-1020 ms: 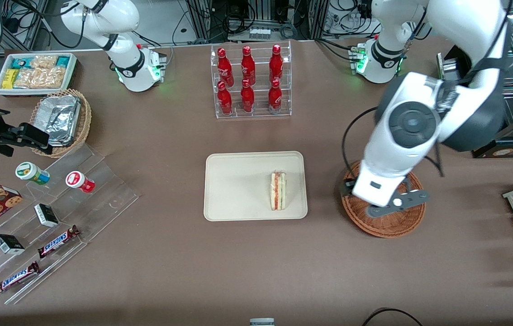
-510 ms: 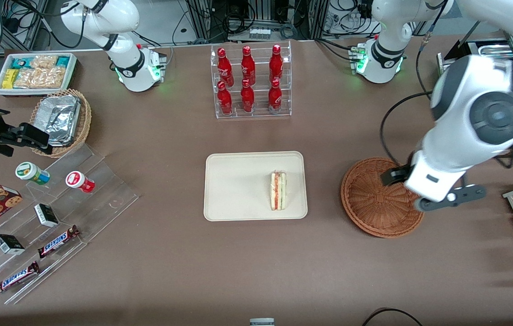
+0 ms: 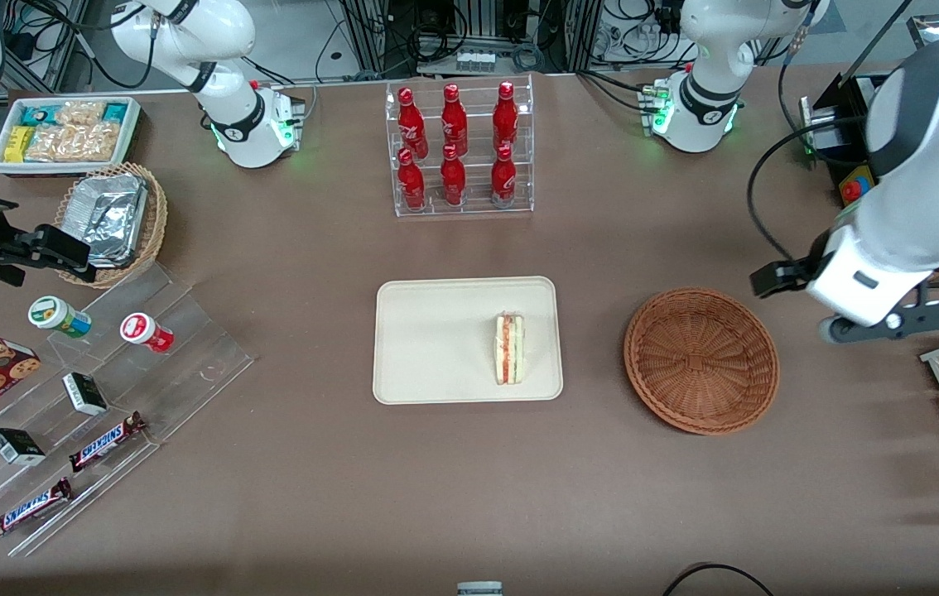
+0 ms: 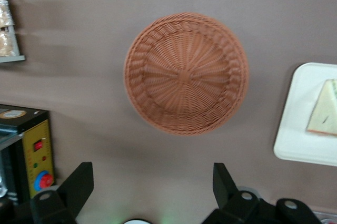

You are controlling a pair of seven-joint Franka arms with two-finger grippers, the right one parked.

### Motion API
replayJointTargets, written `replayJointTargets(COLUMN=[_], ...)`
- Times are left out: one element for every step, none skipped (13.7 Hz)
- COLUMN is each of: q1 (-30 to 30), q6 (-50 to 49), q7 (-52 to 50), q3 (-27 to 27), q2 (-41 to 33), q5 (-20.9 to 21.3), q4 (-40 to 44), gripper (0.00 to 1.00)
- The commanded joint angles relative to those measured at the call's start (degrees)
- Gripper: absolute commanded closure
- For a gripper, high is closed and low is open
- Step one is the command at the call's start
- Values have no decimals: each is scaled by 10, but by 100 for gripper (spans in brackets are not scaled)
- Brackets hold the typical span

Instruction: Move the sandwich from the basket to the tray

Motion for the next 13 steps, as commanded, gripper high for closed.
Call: replayJointTargets(q1=[-34, -43, -46, -46, -46, -46, -46, -46, -47, -47, -47, -47, -48], q6=[12, 18, 18, 18, 16, 10, -2, -22, -38, -50, -48, -46, -46], q7=[27, 29, 47, 73, 88, 95, 107, 126, 135, 137, 137, 137, 137], q3=[50, 64, 71, 78, 85, 87, 88, 89, 93, 104, 107, 107, 107], q2=[-73, -90, -105, -121, -133, -143, -150, -153, -155, -155, -155, -153, -151], q5=[-16, -21, -26, -27, -31, -32, -32, -32, -32, -33, -39, -40, -42], q4=[-78, -97, -112, -128, -137, -141, -140, -136, -126, -120, -119, -119, -119], gripper=[0, 0, 0, 0, 0, 0, 0, 0, 0, 0, 0, 0, 0])
